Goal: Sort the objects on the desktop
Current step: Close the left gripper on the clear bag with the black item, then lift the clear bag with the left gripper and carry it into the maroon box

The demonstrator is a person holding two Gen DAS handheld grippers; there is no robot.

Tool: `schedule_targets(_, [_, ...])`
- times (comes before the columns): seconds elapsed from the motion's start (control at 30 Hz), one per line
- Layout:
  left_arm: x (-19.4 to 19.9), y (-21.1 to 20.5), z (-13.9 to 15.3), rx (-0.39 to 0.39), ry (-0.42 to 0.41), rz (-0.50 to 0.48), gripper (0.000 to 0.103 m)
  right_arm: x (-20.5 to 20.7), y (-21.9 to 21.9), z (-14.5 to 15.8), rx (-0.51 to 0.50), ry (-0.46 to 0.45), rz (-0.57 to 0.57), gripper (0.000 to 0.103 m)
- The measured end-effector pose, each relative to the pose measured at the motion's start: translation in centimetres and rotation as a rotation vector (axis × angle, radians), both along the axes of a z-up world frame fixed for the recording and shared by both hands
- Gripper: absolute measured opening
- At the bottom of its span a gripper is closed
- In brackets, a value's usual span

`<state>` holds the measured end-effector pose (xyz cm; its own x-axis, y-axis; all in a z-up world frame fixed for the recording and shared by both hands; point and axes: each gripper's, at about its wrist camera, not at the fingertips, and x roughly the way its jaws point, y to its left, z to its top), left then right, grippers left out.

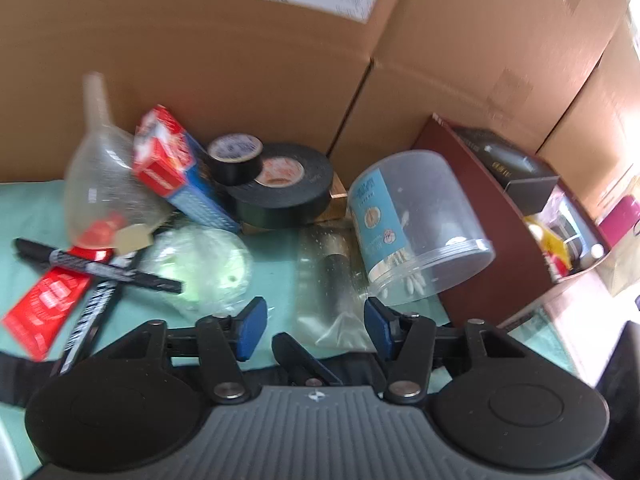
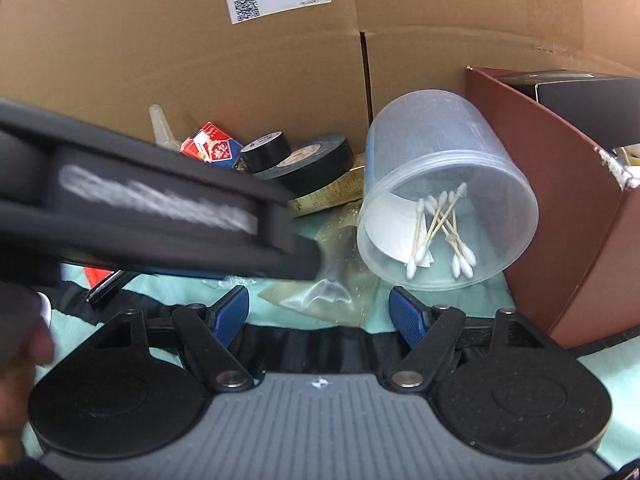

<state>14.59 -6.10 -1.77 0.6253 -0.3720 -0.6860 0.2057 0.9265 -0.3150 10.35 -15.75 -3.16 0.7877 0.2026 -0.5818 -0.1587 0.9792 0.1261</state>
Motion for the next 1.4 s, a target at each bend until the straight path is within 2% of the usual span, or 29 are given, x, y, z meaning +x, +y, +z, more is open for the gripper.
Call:
schedule_targets(0.07, [1.0,-0.2,-0.8,-0.001,0.031,0.006,0.046,0.4,-0.1,-0.1,-0.005,-0.003,-0.007,0.07])
schedule_targets(0.17, [1.5,0.3,-1.4,-0.049,0.037,0.02,0.044,0.6,-0.5,-0.2,0.013,-0.007,-0.008,0.062])
schedule_targets(0.2, [1.5,0.2,-1.4,-0.049,0.036,0.018,0.038,0.6,-0.6,-0.2,0.018,-0.009,-0.009,0.06])
schedule_targets(0.4, [0.1,-0.1,-1.2,-0.03,0.03,-0.001,0.033,-0.4,-0.7,-0.1,0.0,-0.007,0.004,0.052])
schedule_targets(0.53, [-2.3,0.3,-0.9,-0.042,0.051,-0.006,0.032,-2.3,-0.9,0.4,-0.008,0.007,0.046,0.051])
schedule_targets(0.7, [-6.5,0.5,-0.3,-0.036,0.052,-0.009,0.032,-5.5,-2.0,1.1,0.035,0.043,0.106,0.051])
schedule_targets(0.83, [-9.6,0.4,-0.4,-0.031,0.059,-0.007,0.032,-8.1,-1.0,2.2,0.004,0.05,0.154,0.051])
schedule_targets(1.03, [-14.0,0.8,-0.2,-0.056,0.092,-0.021,0.032,-12.6,-2.2,2.7,-0.005,0.061,0.204,0.052])
schedule_targets(1.07, [-14.5,0.7,-0.2,-0.061,0.091,-0.02,0.033,-13.2,-2.3,2.7,-0.003,0.066,0.207,0.055])
schedule_targets(1.13, [-14.3,0.0,-0.3,-0.04,0.079,0.001,0.042,-13.4,-2.6,2.4,0.01,0.083,0.214,0.06])
schedule_targets(1.17, [-14.0,-0.3,-0.3,-0.024,0.07,0.017,0.052,-13.4,-2.5,2.3,0.01,0.081,0.209,0.06])
schedule_targets(1.2, [-13.9,-0.5,-0.2,-0.006,0.062,0.033,0.057,-13.4,-2.5,2.3,0.008,0.076,0.204,0.061])
schedule_targets(1.4, [-12.5,-1.1,-0.7,0.015,0.058,0.03,0.064,-13.0,-2.4,2.0,0.012,0.072,0.163,0.061])
